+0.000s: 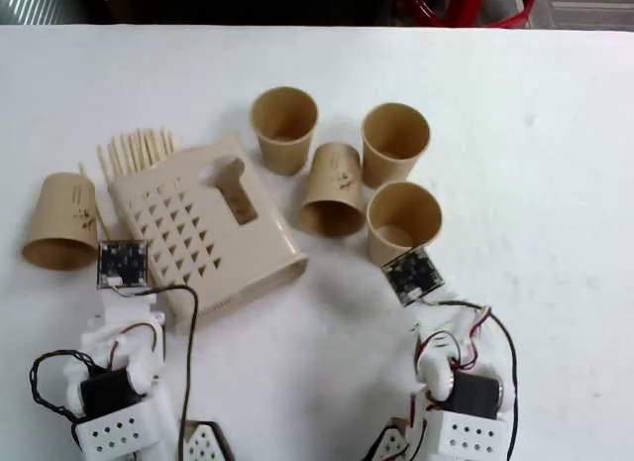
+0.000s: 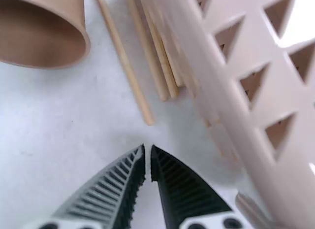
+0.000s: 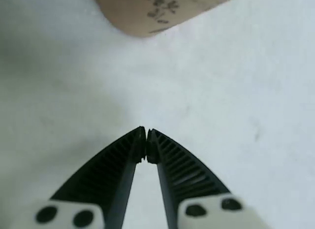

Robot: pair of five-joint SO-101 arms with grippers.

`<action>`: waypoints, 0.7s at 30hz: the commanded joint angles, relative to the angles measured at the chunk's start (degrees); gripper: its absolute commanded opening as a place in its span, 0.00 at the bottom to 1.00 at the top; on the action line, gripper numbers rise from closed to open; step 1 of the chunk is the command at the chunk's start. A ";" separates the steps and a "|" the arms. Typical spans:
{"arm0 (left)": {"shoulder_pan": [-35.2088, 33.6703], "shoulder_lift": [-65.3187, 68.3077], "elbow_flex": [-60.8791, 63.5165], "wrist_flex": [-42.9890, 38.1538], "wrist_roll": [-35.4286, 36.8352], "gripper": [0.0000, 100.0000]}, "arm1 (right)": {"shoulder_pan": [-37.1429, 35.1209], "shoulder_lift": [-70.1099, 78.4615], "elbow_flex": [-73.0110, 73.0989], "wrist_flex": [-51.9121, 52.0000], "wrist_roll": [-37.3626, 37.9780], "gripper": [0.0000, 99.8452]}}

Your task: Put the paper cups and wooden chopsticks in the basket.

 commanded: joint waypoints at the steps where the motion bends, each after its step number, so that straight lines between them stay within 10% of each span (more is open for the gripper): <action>1: 0.57 -0.57 -0.18 0.35 -0.18 0.05 | 3.21 -0.31 -6.42 -1.10 -0.70 0.02; 11: 0.57 -0.57 -0.18 0.35 -0.18 0.05 | 3.56 4.18 -26.81 4.79 -1.14 0.02; 21: 0.57 -0.57 -0.18 0.35 -0.18 0.05 | -4.00 43.12 -51.52 4.35 -8.18 0.02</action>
